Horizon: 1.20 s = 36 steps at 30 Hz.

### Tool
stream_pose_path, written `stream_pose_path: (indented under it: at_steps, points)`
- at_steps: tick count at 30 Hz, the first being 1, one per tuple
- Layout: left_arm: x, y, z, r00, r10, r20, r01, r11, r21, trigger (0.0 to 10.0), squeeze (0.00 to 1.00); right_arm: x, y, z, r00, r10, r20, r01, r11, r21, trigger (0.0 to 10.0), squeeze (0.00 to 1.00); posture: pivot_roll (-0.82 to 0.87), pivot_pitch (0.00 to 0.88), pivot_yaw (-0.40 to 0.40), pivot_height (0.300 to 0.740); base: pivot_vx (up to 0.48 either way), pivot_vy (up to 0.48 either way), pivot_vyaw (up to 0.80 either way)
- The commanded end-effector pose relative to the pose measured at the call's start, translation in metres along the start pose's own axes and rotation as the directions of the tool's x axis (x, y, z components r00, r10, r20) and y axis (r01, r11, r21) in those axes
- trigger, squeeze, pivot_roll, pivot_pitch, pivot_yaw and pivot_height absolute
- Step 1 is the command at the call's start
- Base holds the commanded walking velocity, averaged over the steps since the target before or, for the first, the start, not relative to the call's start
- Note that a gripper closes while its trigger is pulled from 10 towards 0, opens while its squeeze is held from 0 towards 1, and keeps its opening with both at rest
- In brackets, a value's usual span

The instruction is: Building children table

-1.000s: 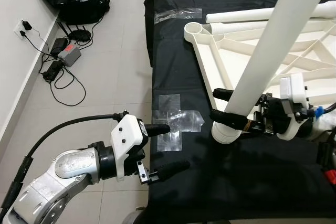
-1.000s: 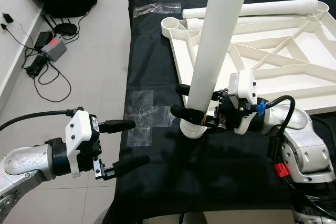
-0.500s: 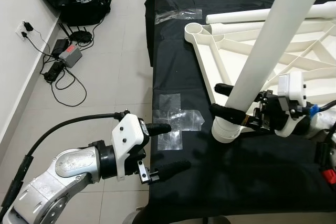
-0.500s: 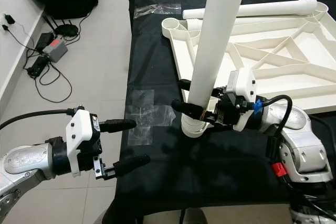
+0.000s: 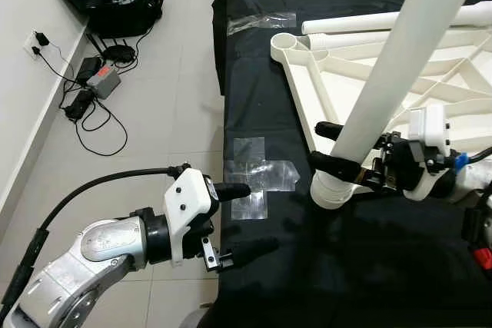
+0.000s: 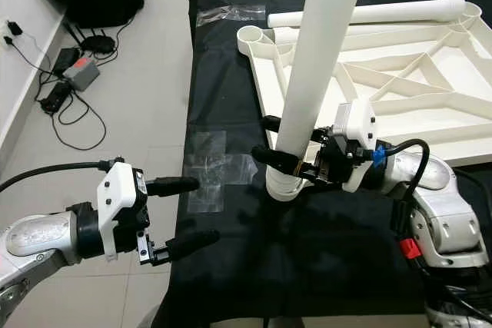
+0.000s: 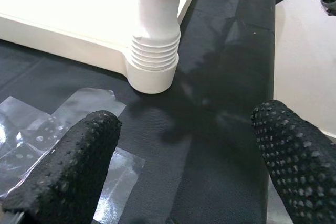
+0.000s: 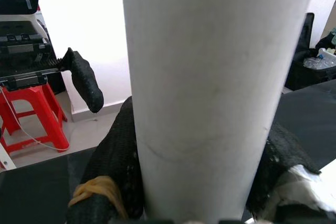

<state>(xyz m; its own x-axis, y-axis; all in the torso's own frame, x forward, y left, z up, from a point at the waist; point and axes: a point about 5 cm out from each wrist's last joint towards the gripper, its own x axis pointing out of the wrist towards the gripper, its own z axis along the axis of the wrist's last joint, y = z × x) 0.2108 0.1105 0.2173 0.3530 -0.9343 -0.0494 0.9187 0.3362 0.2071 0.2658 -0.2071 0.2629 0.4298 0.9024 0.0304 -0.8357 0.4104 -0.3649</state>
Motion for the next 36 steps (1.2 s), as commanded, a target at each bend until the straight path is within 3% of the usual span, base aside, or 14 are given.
stream_pose_path:
  at_steps: [1,36]
  points:
    - [0.001,-0.006,-0.001,1.0,-0.028,-0.003,0.028,1.0,-0.014,10.0,0.0,-0.003,0.002,-0.005,1.0,0.002,-0.023,-0.001,1.0,0.02,10.0,0.0,0.05,0.316,0.082,0.74,0.0,0.0,0.0]
    - [0.0,-0.005,-0.002,1.0,-0.024,-0.011,0.024,1.0,-0.004,10.0,0.0,-0.015,-0.002,-0.001,1.0,-0.017,-0.027,0.017,1.0,0.012,10.0,0.0,0.05,0.304,0.083,0.74,0.0,0.0,0.0]
